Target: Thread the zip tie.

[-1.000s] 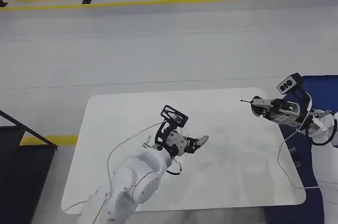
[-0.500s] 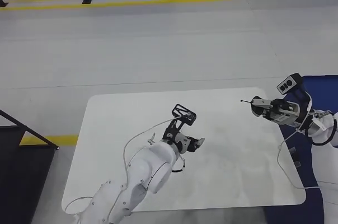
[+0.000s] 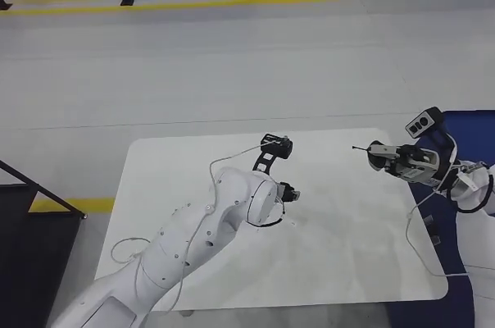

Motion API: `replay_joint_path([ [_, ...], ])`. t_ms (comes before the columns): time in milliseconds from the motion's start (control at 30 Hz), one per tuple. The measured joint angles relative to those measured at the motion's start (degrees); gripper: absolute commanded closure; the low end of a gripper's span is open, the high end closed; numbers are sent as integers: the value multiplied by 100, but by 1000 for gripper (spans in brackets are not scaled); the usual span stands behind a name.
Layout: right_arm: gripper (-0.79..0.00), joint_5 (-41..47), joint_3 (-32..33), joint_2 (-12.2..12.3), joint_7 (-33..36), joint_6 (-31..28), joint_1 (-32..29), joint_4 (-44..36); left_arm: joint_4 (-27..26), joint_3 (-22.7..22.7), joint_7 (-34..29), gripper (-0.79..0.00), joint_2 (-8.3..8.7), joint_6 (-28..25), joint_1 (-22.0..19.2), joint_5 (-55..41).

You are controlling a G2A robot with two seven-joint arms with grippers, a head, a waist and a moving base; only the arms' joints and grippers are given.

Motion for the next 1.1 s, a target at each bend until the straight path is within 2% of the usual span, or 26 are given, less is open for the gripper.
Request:
replay_joint_path([
  [100,0,0,0,0,0,0,0,0,396,-231,107,-785,-60,-209,17,-540],
  [233,0,0,0,0,0,0,0,0,1361,-113,510,-785,-318,22,-508,-1331],
  [300,0,0,0,0,0,0,0,0,1854,-24,698,-767,-472,-31,-739,-1721],
  [333,0,0,0,0,0,0,0,0,2099,-11,783,-616,-530,-42,-828,-1874],
  [367,0,0,0,0,0,0,0,0,2443,23,890,-428,-607,-4,-941,-2034],
  [400,0,0,0,0,0,0,0,0,2691,71,950,-366,-667,53,-1020,-2117],
  [433,0,0,0,0,0,0,0,0,2926,142,988,-339,-729,109,-1097,-2162],
  [533,0,0,0,0,0,0,0,0,3656,427,868,-317,-935,234,-1332,-2238],
  [667,0,0,0,0,0,0,0,0,4464,585,570,-289,-1169,36,-1605,-2583],
  [933,0,0,0,0,0,0,0,0,5125,723,804,-262,-1377,100,-1736,-2515],
  [1033,0,0,0,0,0,0,0,0,5299,873,994,-296,-1486,137,-1744,-2334],
  [1067,0,0,0,0,0,0,0,0,5359,906,1039,-339,-1516,136,-1745,-2296],
  [1100,0,0,0,0,0,0,0,0,5433,939,1065,-348,-1544,108,-1747,-2263],
])
